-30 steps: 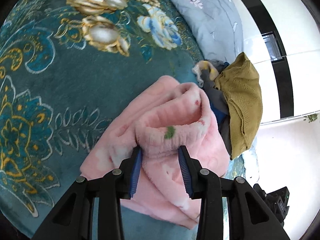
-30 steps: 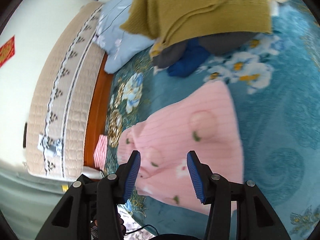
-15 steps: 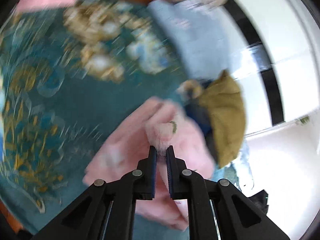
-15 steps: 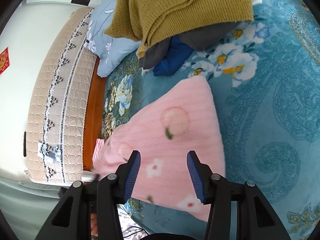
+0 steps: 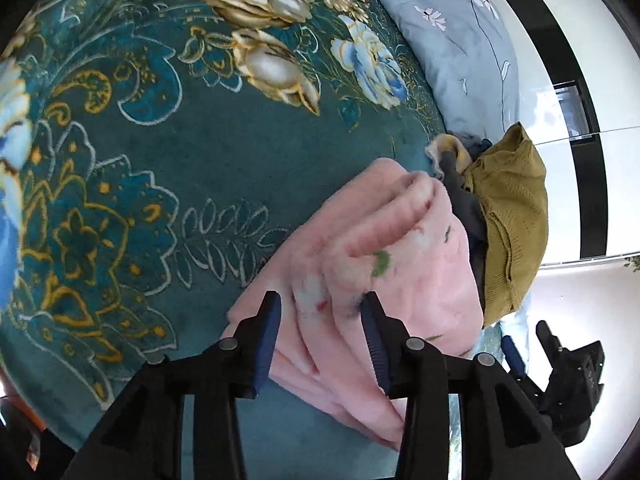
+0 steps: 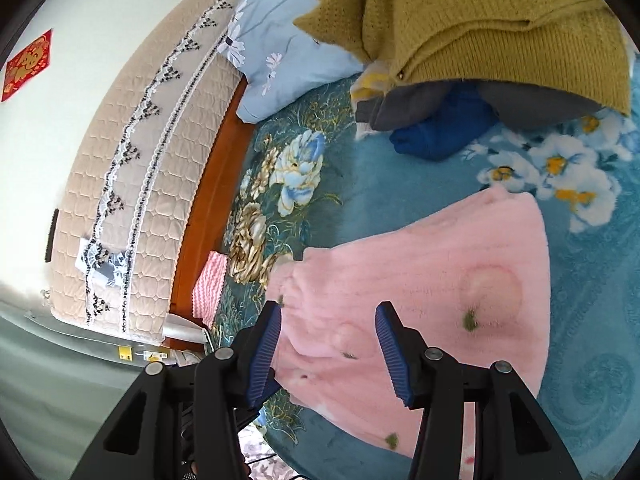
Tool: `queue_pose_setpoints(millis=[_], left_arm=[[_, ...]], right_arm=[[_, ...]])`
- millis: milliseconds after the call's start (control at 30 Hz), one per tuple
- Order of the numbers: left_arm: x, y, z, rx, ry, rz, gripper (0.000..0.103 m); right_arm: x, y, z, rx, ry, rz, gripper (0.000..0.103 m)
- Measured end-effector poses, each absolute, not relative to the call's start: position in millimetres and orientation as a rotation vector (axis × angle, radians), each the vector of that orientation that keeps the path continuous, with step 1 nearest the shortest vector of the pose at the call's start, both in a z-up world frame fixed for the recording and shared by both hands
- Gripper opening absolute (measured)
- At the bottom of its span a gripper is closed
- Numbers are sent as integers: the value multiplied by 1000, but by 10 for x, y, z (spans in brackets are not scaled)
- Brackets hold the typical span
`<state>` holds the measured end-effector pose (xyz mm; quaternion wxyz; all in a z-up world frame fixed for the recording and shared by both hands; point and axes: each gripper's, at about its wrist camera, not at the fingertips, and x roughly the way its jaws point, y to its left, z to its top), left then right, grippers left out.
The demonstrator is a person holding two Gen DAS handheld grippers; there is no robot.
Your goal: Fold clothes
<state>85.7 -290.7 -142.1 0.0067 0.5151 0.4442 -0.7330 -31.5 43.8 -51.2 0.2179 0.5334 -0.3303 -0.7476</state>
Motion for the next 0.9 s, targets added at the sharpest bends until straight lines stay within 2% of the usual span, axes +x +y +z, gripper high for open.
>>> queue_pose_setpoints(millis=[67,200,267,333,733,833,900], left_arm=[[828,-2897,-1486,1609,1463,-2289,42],[788,-2865,-1556,1597,1418,-2304,42],[801,-2861,-1534,1587,1420,-2305,31],[815,-2856,-1512,1577,1423,-2307,26],[878,-2823,-1439,1573,1411,-2284,25],[882,-2843,-1418,1570,1433,-2282,25],[889,-2868,-1407,1561,1452,-2280,25]], right_arm=[[-350,404,-583,1498,-924,-2056,53],[-485,220,-634,1512,-883,-2015,53],[-569,46,-624,1521,-809,-1991,53],[-656,-156,-619,1539,-731,-1969,53],[-1082,-1395,-849,1719,-299,-1938,53],[-1111,-1482,-974,1763,-273,-1946,50],[-1133,-1501,-1035,1763,-307,-1959,40]])
